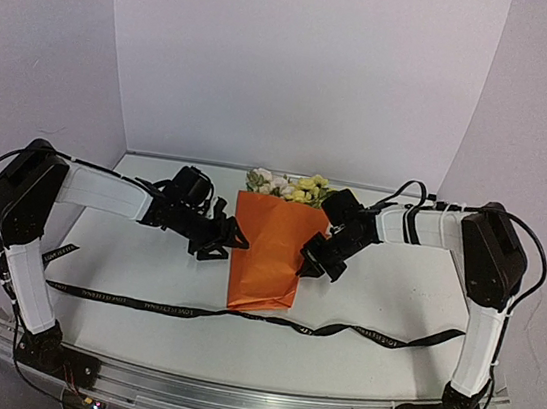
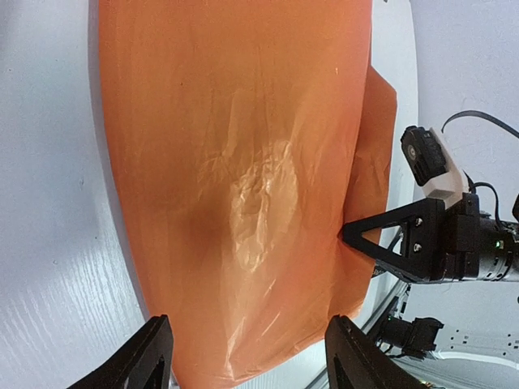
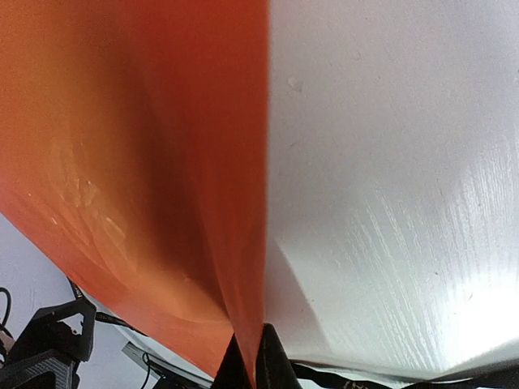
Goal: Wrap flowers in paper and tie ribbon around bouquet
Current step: Pick up the folded bouquet from the center of the board, then place the folded bouquet on the ribbon.
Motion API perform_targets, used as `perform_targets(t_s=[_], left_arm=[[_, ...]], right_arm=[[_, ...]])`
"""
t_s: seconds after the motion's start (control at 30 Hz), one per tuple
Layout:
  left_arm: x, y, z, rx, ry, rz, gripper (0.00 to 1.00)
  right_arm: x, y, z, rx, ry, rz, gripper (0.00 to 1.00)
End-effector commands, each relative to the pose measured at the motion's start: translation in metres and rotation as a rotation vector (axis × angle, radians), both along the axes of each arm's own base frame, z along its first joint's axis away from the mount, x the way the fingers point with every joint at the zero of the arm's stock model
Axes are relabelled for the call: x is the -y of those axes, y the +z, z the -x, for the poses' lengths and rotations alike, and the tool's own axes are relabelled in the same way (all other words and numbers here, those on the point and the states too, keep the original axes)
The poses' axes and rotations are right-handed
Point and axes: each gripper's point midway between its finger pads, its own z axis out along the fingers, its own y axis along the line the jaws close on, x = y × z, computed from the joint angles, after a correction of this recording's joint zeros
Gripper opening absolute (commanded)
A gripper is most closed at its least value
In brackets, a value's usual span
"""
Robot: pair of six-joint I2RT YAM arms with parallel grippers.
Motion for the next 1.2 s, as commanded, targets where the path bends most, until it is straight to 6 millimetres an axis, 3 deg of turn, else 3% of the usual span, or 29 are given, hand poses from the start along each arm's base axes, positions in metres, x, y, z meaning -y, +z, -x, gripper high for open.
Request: perform_targets(t_s=[0.0, 0.67, 1.17], left_arm=[[-0.004, 0.018, -0.003, 0.048, -0.001, -0.005, 0.67], [-0.009, 0.024, 0.006, 0.041, -0.001, 0.019, 0.68], [-0.019, 0.029, 0.010, 0.045, 0.039, 0.017, 0.69]], right_arm=[[-0.009, 0.044, -0.007, 0.032, -0.029, -0.061, 0.00], [-0.013, 0.074, -0.003, -0.021, -0.142, -0.154, 0.00], [-0.016, 0.055, 0.051, -0.050, -0.104, -0.156, 0.00]])
